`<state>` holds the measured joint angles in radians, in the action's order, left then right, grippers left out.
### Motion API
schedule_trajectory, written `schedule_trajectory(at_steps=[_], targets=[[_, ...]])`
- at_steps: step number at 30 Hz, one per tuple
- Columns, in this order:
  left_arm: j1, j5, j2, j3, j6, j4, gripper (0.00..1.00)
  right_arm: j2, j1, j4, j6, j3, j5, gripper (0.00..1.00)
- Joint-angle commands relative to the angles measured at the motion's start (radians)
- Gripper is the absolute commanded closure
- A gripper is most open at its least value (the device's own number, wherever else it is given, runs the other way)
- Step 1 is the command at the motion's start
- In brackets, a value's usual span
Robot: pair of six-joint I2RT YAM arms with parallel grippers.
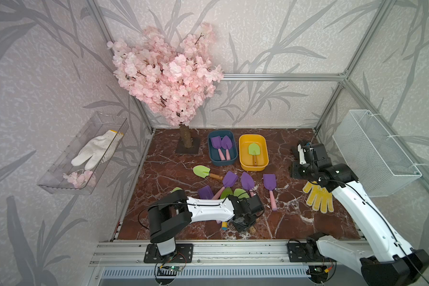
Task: Sort the small shovels by color and place them into the storage box
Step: Pick up the shovel from the center of the board.
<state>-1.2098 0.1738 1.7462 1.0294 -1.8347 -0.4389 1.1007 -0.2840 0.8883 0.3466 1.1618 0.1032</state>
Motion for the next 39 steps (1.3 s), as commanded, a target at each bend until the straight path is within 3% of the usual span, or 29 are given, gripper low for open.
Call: schedule_trajectory(at_steps=[1, 24, 30, 34, 39], targets=[[0.004, -0.028, -0.023, -0.01, -0.002, -0.042, 0.74, -0.009, 0.005, -0.005, -0.004, -0.007, 0.0, 0.47], [-0.004, -0.149, -0.094, 0.13, 0.098, -0.243, 0.75, -0.004, 0.005, -0.003, 0.0, 0.004, -0.001, 0.47], [0.009, -0.266, -0.109, 0.349, 0.278, -0.523, 0.76, -0.006, 0.005, -0.004, 0.002, 0.006, -0.005, 0.47], [0.063, -0.332, -0.107, 0.511, 0.428, -0.713, 0.77, -0.001, 0.005, -0.009, 0.007, 0.01, -0.011, 0.47], [0.154, -0.342, -0.104, 0.625, 0.617, -0.82, 0.79, 0.0, 0.005, -0.021, 0.015, 0.004, -0.019, 0.48]])
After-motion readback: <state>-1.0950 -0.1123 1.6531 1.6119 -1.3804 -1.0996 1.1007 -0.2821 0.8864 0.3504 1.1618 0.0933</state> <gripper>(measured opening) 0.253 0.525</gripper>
